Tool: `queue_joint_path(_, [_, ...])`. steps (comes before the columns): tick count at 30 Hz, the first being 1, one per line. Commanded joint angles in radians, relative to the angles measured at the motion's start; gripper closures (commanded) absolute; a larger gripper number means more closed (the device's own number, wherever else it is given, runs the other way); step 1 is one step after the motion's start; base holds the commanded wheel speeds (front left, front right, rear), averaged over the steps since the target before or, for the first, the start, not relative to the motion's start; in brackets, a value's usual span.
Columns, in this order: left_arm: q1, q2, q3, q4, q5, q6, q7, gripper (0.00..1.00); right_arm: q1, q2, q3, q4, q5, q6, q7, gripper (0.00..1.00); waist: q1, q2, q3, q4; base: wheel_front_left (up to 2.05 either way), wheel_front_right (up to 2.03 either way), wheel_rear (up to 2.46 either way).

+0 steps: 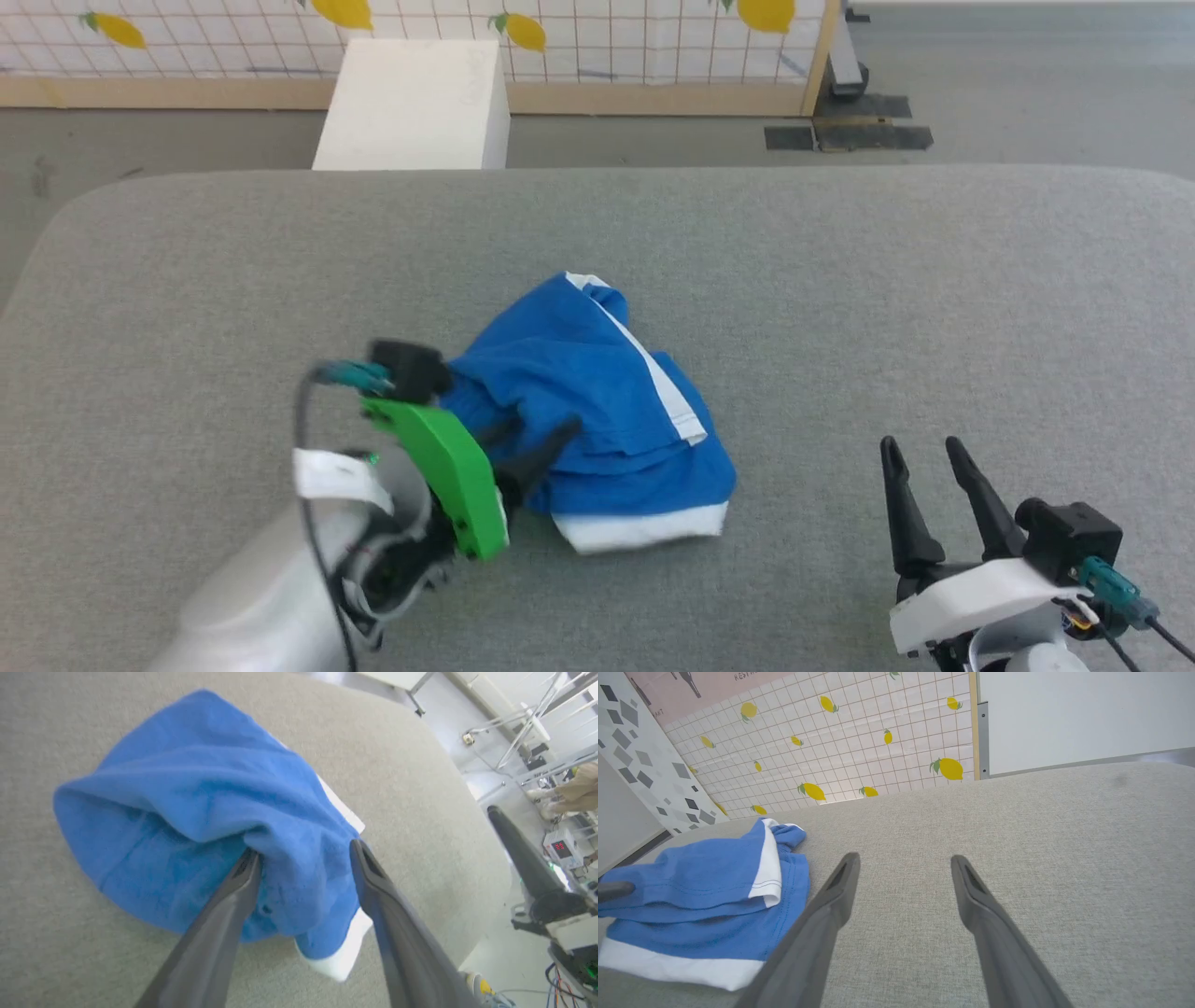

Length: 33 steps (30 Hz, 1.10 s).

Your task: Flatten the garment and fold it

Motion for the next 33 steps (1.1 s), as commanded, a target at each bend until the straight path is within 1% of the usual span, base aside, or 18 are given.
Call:
queue_joint_path(1, [0.001, 0.010, 0.034, -0.022, -0.023, 0.014, -0.026, 0.00, 0.012, 0.000, 0.000, 0.000, 0.009, -0.002, -0.006, 0.00, 0.0000, 0.0000, -0.018, 0.013, 0.00, 0.00, 0.00])
queue_joint_path(4, [0.026, 0.048, 0.101, -0.065, -0.049, 0.052, -0.077, 0.00, 0.018, 0.000, 0.003, 0.007, 0.017, -0.002, -0.006, 0.00, 0.0000, 0.0000, -0.036, 0.019, 0.00, 0.00, 0.00])
queue_joint_path(6, [0.055, 0.075, 0.161, -0.081, -0.051, 0.087, -0.155, 0.00, 0.024, 0.000, 0.006, 0.014, 0.022, -0.002, -0.006, 0.00, 0.0000, 0.0000, -0.049, 0.024, 0.00, 0.00, 0.00])
queue_joint_path(8, [0.091, 0.109, 0.215, -0.078, -0.012, 0.132, -0.269, 0.00, 0.029, 0.000, 0.009, 0.022, 0.025, -0.002, -0.006, 0.00, 0.0000, 0.0000, -0.059, 0.026, 0.00, 0.00, 0.00])
queue_joint_path(9, [0.114, 0.130, 0.234, -0.069, 0.030, 0.159, -0.341, 0.00, 0.030, 0.000, 0.011, 0.025, 0.027, -0.002, -0.006, 0.00, 0.0000, 0.0000, -0.062, 0.026, 0.00, 0.00, 0.00])
queue_joint_path(11, [0.156, 0.145, 0.277, -0.061, 0.096, 0.192, -0.449, 0.00, 0.030, 0.000, 0.012, 0.029, 0.029, -0.002, -0.006, 0.00, 0.0000, 0.0000, -0.065, 0.029, 0.00, 0.00, 0.00])
queue_joint_path(12, [0.170, 0.158, 0.291, -0.062, 0.160, 0.207, -0.467, 0.00, 0.031, 0.000, 0.013, 0.032, 0.030, -0.002, -0.006, 0.00, 0.0000, 0.0000, -0.066, 0.030, 0.00, 0.00, 0.00])
queue_joint_path(13, [0.191, 0.156, 0.326, -0.075, 0.236, 0.227, -0.474, 0.00, 0.031, 0.000, 0.015, 0.038, 0.026, -0.002, -0.006, 0.00, 0.0000, 0.0000, -0.067, 0.032, 0.00, 0.00, 0.00])
queue_joint_path(15, [0.249, 0.103, 0.453, -0.145, 0.376, 0.251, -0.476, 0.00, 0.029, 0.000, 0.018, 0.059, 0.019, -0.002, -0.006, 0.00, 0.0000, 0.0000, -0.065, 0.036, 0.00, 0.00, 0.00])
queue_joint_path(16, [0.285, 0.079, 0.493, -0.171, 0.432, 0.251, -0.476, 0.00, 0.026, 0.000, 0.020, 0.070, 0.014, -0.002, -0.006, 0.00, 0.0000, 0.0000, -0.063, 0.037, 0.00, 0.00, 0.00])
queue_joint_path(17, [0.327, 0.044, 0.546, -0.206, 0.494, 0.249, -0.476, 0.00, 0.018, 0.000, 0.021, 0.081, 0.004, -0.002, -0.004, 0.00, 0.0000, 0.0000, -0.060, 0.039, 0.00, 0.00, 0.00])
queue_joint_path(19, [0.400, -0.018, 0.623, -0.243, 0.574, 0.237, -0.476, 0.00, -0.007, 0.000, 0.023, 0.092, -0.021, -0.002, 0.024, 0.00, 0.0000, 0.0000, -0.055, 0.038, 0.00, 0.00, 0.00])
queue_joint_path(20, [0.425, -0.048, 0.656, -0.256, 0.595, 0.228, -0.476, 0.00, -0.020, 0.000, 0.026, 0.097, -0.032, -0.002, 0.051, 0.00, 0.0000, 0.0000, -0.052, 0.038, 0.00, 0.00, 0.00])
queue_joint_path(21, [0.452, -0.080, 0.687, -0.266, 0.619, 0.211, -0.477, 0.00, -0.041, 0.000, 0.035, 0.099, -0.042, -0.002, 0.093, 0.00, 0.0000, 0.0000, -0.047, 0.039, 0.00, 0.00, 0.00])
queue_joint_path(24, [0.493, -0.146, 0.734, -0.276, 0.674, 0.154, -0.477, 0.00, -0.106, 0.000, 0.078, 0.088, -0.066, -0.002, 0.214, 0.00, 0.0000, 0.0000, -0.033, 0.047, 0.00, 0.00, 0.00])
queue_joint_path(27, [0.502, -0.198, 0.770, -0.268, 0.720, 0.096, -0.477, 0.00, -0.179, 0.000, 0.148, 0.094, -0.091, -0.002, 0.412, 0.00, 0.0000, 0.0000, -0.013, 0.063, 0.00, 0.00, 0.00])
queue_joint_path(29, [0.494, -0.220, 0.792, -0.257, 0.747, 0.062, -0.477, 0.00, -0.220, 0.000, 0.193, 0.098, -0.116, -0.002, 0.535, 0.00, 0.0000, 0.0000, 0.002, 0.079, 0.00, 0.00, 0.00])
queue_joint_path(33, [0.470, -0.258, 0.832, -0.243, 0.794, 0.010, -0.477, 0.00, -0.271, 0.000, 0.263, 0.136, -0.166, -0.002, 0.783, 0.00, 0.0000, 0.0000, 0.032, 0.106, 0.00, 0.00, 0.00])
